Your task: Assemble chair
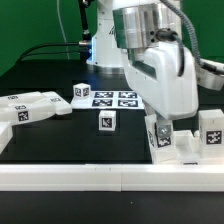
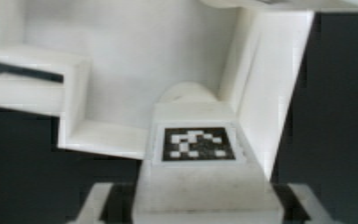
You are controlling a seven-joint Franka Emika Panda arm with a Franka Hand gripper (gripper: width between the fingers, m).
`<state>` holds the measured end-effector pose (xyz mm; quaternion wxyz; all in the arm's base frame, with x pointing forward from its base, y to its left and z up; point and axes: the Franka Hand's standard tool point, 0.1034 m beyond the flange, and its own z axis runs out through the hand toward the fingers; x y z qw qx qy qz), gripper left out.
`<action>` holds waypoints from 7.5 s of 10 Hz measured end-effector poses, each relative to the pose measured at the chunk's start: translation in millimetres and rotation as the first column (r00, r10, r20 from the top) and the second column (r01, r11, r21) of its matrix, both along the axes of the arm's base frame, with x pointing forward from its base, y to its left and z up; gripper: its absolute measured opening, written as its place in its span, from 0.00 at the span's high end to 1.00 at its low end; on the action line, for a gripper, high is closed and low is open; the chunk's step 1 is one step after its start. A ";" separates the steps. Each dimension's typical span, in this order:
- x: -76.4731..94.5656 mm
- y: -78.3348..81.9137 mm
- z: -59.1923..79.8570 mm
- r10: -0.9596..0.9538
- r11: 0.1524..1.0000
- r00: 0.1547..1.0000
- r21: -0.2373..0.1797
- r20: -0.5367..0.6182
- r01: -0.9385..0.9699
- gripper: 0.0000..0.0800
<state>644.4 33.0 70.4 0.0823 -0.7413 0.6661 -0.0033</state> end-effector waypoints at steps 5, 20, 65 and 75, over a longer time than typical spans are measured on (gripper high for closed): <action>0.0 2.6 -0.3 -0.185 0.982 0.982 0.027 -0.023 0.186 0.64; 3.3 12.1 0.7 0.838 0.540 0.546 -0.166 0.013 -0.825 0.19; -29.8 23.4 20.2 0.415 0.908 0.909 -0.078 0.038 -0.412 0.19; -38.3 -1.1 16.7 0.972 0.223 0.236 -0.254 -0.018 -0.941 0.19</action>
Offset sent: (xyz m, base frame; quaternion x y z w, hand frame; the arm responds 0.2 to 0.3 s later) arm 0.0000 0.0000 0.0000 0.0000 0.0000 0.0650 0.9979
